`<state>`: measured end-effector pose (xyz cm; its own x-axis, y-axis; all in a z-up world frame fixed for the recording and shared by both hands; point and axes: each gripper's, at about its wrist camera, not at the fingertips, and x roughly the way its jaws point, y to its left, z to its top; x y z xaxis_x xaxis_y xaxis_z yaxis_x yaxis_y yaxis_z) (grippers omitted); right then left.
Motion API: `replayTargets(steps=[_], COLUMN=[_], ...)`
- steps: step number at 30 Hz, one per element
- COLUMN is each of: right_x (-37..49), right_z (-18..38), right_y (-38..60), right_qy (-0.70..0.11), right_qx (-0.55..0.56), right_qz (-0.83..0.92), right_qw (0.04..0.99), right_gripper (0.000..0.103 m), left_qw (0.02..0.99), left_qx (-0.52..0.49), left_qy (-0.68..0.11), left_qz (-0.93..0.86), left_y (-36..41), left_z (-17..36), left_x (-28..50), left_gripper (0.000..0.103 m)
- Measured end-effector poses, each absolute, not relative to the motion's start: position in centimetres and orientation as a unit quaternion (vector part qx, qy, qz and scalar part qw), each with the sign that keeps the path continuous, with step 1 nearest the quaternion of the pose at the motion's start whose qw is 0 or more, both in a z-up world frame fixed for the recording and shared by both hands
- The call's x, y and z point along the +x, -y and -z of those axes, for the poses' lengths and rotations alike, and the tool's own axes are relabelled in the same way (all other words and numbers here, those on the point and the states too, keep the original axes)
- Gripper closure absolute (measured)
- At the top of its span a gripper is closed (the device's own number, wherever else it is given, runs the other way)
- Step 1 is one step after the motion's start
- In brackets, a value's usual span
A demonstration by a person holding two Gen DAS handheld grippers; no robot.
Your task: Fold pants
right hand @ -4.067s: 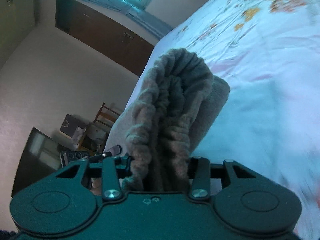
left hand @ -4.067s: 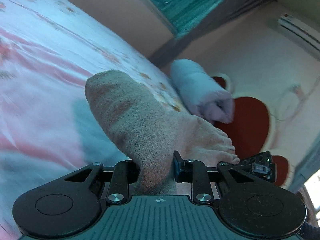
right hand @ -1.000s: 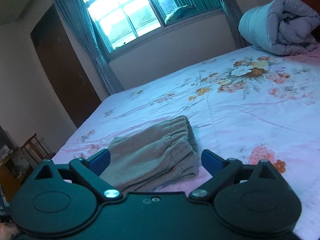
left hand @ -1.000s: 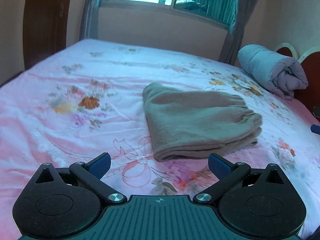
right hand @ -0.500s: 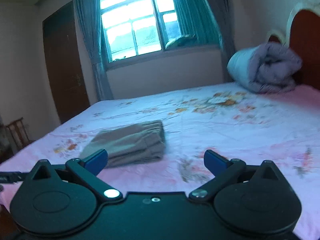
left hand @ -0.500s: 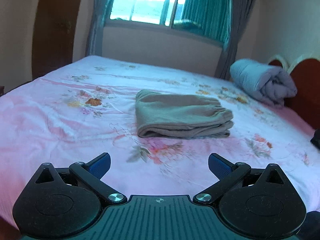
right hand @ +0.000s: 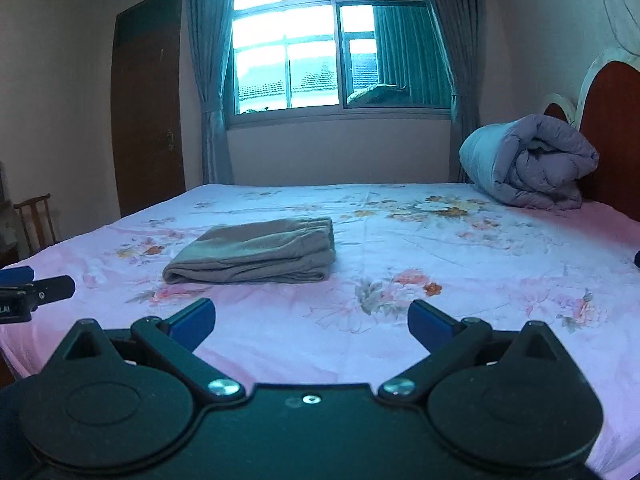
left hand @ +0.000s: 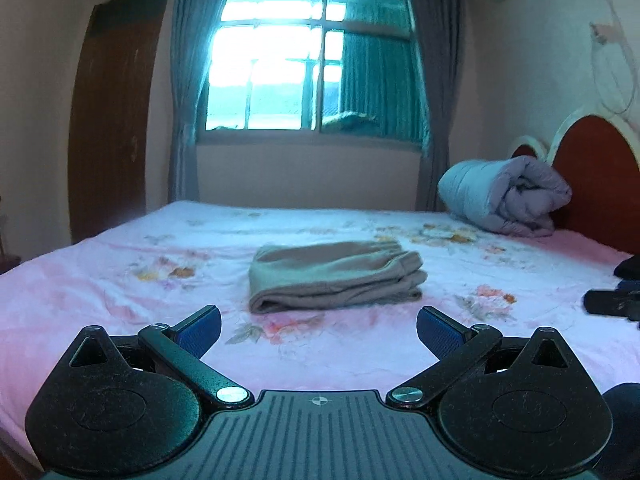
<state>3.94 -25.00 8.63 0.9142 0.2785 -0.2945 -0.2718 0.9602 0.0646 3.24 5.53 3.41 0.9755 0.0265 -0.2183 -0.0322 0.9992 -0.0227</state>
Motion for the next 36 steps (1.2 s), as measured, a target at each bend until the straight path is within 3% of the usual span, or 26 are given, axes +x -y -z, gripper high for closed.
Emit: replayTargets(steps=[36], right_x=[4.2], right_z=[-8.2], right_y=[24.4], right_qy=[-0.168], right_qx=[0.006], right_qz=[-0.144], right_qw=[0.975], right_gripper=[0.006], left_qw=[0.992], left_qx=[-0.002], left_qy=[-0.125], left_qz=[-0.010], left_y=[-5.0], left_z=[-3.6], left_x=[3.8], left_gripper=[0.000])
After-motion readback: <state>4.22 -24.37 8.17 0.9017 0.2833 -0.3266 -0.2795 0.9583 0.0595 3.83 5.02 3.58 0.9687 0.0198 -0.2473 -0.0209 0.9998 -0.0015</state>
